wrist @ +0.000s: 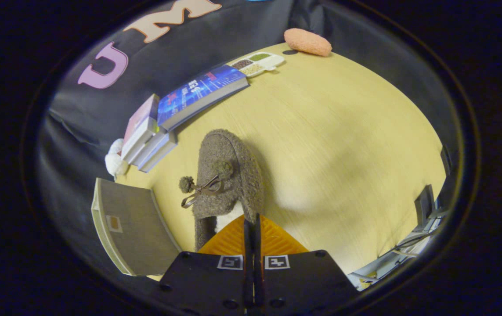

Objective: Open the storage box then place both shoes into the box .Put the left shoe in first, then the right shoe, with the right side of both shoes facing outward in a uniform manner.

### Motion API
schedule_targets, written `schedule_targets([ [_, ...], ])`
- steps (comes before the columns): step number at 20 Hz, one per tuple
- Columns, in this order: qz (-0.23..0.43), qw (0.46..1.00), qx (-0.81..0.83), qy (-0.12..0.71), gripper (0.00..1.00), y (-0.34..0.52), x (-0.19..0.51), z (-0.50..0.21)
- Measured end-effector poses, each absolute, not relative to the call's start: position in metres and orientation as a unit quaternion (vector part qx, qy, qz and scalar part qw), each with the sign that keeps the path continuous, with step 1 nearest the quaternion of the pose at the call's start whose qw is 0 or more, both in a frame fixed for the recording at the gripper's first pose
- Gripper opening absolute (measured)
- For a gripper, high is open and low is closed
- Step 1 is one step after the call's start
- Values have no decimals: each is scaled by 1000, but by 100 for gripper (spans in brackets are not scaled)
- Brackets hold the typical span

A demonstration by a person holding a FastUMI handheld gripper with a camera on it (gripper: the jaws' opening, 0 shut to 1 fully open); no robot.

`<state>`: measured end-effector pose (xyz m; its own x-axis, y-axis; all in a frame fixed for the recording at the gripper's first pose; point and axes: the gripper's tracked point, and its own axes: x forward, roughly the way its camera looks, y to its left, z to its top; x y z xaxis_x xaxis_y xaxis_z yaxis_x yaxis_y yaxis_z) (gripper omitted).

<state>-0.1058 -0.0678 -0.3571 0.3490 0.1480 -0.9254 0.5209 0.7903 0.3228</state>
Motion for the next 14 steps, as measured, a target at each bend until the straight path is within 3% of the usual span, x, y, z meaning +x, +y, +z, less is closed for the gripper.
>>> schedule_targets([
  [9,-6,820,320,474,4,14,-32,-217],
  [14,80,813,331,473,4,97,-21,-176],
])
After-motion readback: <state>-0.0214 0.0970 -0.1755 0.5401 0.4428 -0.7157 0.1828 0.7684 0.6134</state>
